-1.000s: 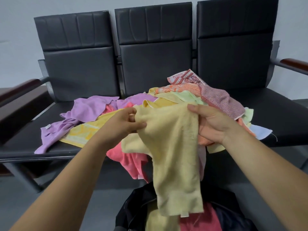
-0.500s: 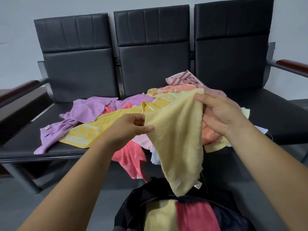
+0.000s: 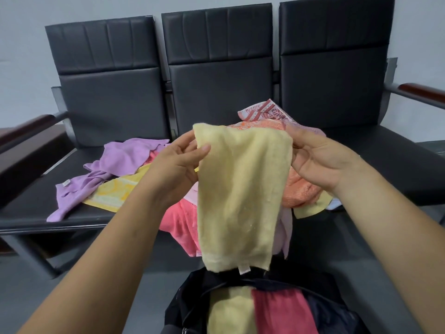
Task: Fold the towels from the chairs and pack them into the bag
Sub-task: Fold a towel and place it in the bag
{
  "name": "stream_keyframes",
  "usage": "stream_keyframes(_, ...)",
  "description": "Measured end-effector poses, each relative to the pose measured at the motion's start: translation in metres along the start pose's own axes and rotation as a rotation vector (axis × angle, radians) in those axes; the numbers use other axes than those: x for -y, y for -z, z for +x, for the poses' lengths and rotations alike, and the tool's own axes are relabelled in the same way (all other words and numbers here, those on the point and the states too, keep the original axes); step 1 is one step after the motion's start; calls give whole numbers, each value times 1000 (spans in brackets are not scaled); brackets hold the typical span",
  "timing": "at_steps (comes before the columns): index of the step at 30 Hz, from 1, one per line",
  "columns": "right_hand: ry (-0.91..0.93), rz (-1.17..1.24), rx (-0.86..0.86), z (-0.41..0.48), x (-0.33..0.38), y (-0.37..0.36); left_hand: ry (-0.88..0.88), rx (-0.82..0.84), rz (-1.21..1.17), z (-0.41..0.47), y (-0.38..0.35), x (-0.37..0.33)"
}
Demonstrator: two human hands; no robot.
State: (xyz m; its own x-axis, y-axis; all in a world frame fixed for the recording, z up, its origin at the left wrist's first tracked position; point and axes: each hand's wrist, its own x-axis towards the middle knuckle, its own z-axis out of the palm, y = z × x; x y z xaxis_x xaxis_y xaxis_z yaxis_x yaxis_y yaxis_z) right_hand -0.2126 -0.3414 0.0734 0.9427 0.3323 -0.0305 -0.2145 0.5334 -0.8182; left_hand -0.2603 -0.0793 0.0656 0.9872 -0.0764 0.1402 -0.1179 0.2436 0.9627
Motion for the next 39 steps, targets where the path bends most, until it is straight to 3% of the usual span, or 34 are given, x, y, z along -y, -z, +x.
stream_keyframes(9, 56, -456, -91, -2, -2, 7, -126, -220, 369, 0, 15, 2)
stream_keyframes(11, 51, -392, -116, -1, -3, 4, -101, -221, 354, 0, 14, 2)
stream_keyframes(17, 40, -15, -5, -2, 1, 1, -79, -60, -65, -3, -1, -2)
stream_keyframes(20, 71, -182, 8, -1, 4, 4, -130, -138, 156, -2, 2, -1)
stream_keyframes(24, 118, -396, -110, -1, 0, 10, -162, -256, 507, -3, 7, 5)
stream_keyframes(29, 183, -419, -171, 0, -6, 7, -171, -323, 468, -1, 6, 5)
stream_keyframes(35, 46, -95, -124, -1, -11, -2, -202, -332, 339, -1, 8, 3)
stream_keyframes(39, 51, -129, -61, -4, -10, 0, -190, -223, 557, -3, 17, 2)
